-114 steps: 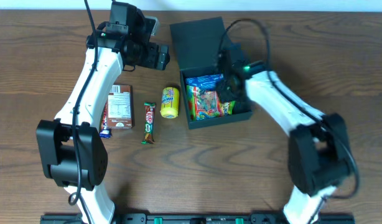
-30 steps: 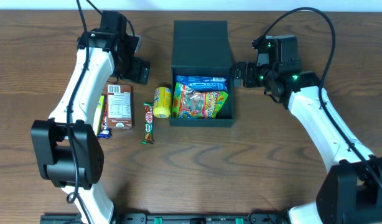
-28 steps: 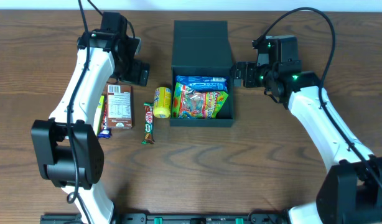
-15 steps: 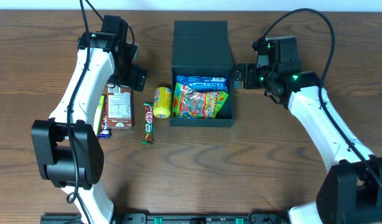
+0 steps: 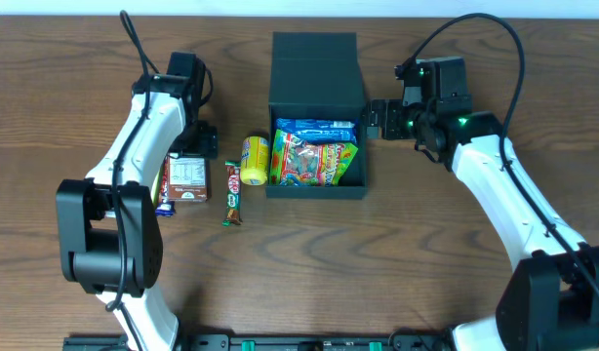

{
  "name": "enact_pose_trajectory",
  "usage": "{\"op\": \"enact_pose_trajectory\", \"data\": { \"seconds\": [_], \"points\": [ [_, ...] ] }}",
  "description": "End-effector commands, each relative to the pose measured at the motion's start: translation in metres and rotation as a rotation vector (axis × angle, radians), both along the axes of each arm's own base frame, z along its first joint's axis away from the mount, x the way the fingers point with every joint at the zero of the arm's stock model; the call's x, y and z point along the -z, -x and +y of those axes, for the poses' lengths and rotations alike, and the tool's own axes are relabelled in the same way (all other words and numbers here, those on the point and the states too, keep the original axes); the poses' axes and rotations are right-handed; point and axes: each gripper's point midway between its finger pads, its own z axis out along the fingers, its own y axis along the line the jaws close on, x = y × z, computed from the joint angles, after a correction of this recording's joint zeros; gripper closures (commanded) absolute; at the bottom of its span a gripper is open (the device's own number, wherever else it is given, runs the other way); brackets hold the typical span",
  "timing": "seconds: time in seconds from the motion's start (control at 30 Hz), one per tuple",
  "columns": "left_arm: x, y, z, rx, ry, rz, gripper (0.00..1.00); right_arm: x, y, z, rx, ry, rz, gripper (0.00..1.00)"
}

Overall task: Pack container
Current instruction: 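Grasp the brown snack box with the left gripper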

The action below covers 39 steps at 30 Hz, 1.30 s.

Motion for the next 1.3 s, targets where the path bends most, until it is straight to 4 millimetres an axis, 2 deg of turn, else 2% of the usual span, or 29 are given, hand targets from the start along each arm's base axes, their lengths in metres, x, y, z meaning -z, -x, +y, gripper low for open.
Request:
{"op": "enact_pose_trajectory", "data": {
  "seconds": [0.0,0.33,0.7,1.13,1.27],
  "points": [
    [-0.001,0.007,0.006,-0.067,-0.027,-0.017,0.04,-0.008,-0.003,-0.002,-0.007,0.009,-0.025,0.01],
    [0.017,0.014,-0.016,-0.087,-0.04,-0.039,0.05,-0.009,-0.004,-0.002,-0.018,0.017,-0.032,0.01],
    [0.03,0.018,-0.014,-0.155,-0.061,-0.071,0.05,-0.008,-0.003,-0.002,-0.018,0.018,-0.029,0.01],
    [0.028,0.014,-0.008,-0.163,-0.096,-0.097,0.04,-0.008,-0.003,-0.002,-0.033,0.029,-0.035,0.01],
    [0.033,0.014,-0.008,-0.162,-0.096,-0.084,0.05,-0.008,-0.003,-0.002,-0.039,0.033,-0.036,0.01]
  ]
}}
